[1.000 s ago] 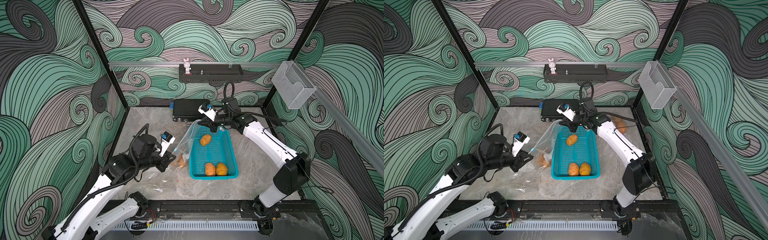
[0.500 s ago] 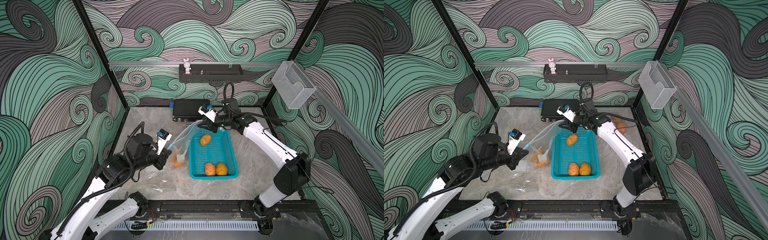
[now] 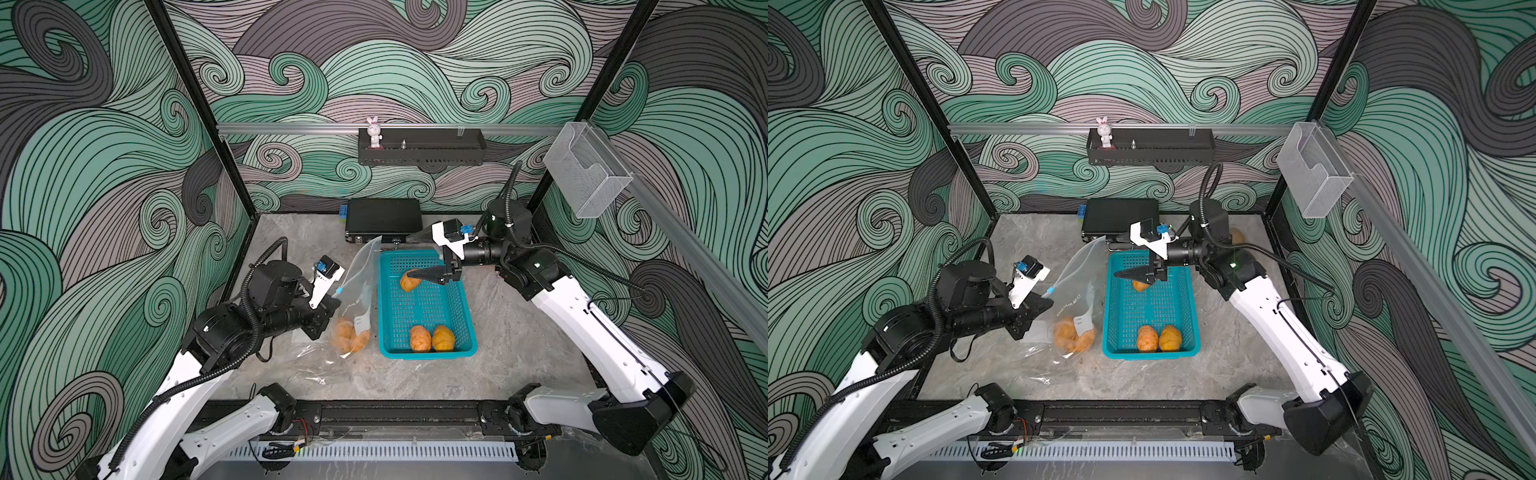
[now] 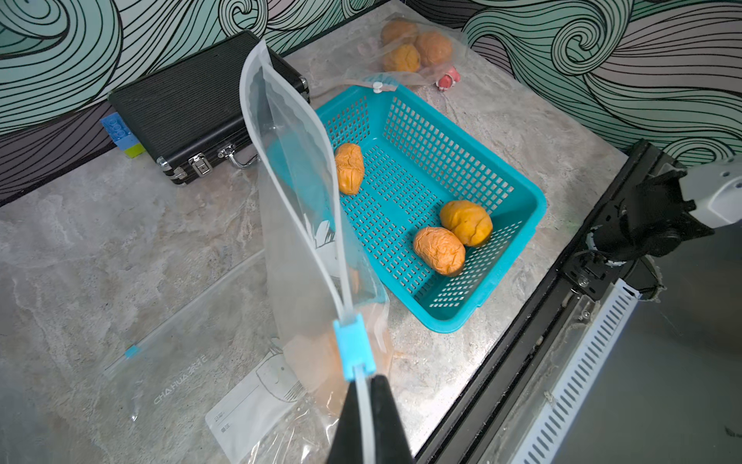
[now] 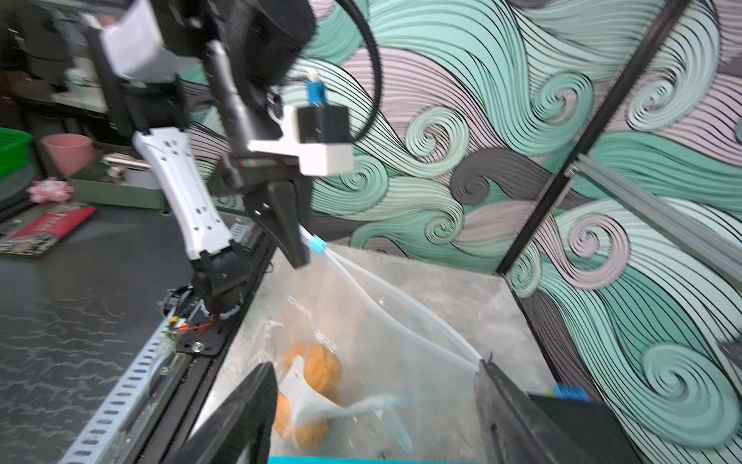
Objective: Put the potatoes into a zipper bag and zip it
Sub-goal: Adjust the zipper food storage bag at the center of the board, then zip the zipper on the zipper food storage bag.
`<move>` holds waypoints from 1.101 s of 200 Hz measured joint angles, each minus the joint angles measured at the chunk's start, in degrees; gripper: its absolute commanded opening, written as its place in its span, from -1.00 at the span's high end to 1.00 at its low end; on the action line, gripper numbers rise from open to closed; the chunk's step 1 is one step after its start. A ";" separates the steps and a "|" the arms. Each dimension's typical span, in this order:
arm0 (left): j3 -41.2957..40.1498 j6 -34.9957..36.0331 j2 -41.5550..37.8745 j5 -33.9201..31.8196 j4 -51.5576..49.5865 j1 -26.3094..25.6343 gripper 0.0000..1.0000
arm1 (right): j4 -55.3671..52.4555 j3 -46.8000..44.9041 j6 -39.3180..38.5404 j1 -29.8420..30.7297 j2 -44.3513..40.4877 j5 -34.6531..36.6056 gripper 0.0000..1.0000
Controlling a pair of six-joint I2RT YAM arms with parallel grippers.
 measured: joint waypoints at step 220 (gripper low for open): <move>2.99 2.29 3.72 7.69 -3.50 0.00 1.00 | 1.95 8.90 -3.74 15.15 22.08 -8.24 0.15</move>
